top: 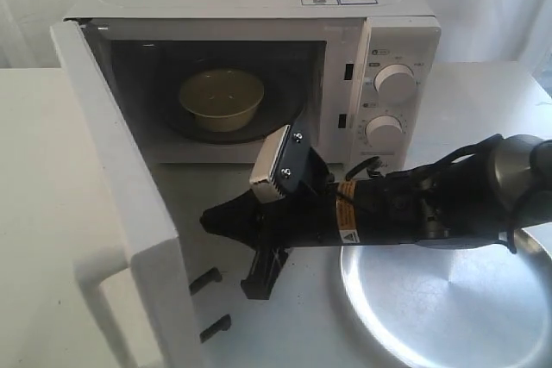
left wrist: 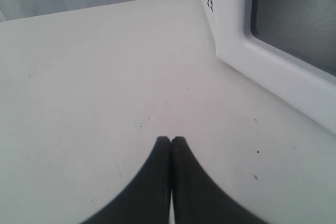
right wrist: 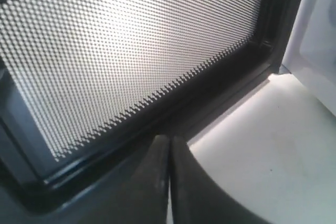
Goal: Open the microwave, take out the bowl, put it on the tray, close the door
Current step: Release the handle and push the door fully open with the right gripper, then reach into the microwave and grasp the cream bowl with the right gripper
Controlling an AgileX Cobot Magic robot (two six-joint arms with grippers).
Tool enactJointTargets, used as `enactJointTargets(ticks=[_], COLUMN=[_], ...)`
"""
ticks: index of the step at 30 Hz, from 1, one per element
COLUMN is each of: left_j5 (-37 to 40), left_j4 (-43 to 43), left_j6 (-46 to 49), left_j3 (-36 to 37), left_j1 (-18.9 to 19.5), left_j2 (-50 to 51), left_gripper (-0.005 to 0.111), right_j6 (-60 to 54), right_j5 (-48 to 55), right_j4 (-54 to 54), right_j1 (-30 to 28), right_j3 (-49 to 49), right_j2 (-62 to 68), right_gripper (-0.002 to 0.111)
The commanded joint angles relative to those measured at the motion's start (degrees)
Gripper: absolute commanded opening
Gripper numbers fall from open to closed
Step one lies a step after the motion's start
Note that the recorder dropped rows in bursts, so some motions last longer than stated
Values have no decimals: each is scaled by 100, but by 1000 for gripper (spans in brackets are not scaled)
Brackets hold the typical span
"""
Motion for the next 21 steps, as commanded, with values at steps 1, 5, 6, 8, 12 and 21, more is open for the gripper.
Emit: enactJointTargets(ticks=[1, 5, 6, 8, 12, 21], left_j5=[-2, -2, -2, -2, -2, -2], left_j4=[-22, -22, -22, -22, -22, -22], left_j6=[-33, -33, -33, -33, -33, -33], left_j3=[19, 19, 19, 19, 19, 19], left_j1=[-5, -5, -5, -5, -5, -5], left_j2=[-12, -12, -12, -12, -12, -12], left_gripper=[0, 0, 0, 0, 0, 0], right_j6=[-527, -1735, -2100, -2551, -2661, -2735], right_j5=[1352, 2687, 2674, 2436, 2015, 2457], right_j4=[437, 1802, 2283, 2718, 2857, 2431], right_j1=[0, 0, 0, 10, 20, 62], right_j3=[-39, -205, -248, -354, -689, -1387], right_j2=[-37, -37, -37, -37, -37, -11], right_gripper=[0, 0, 0, 0, 0, 47])
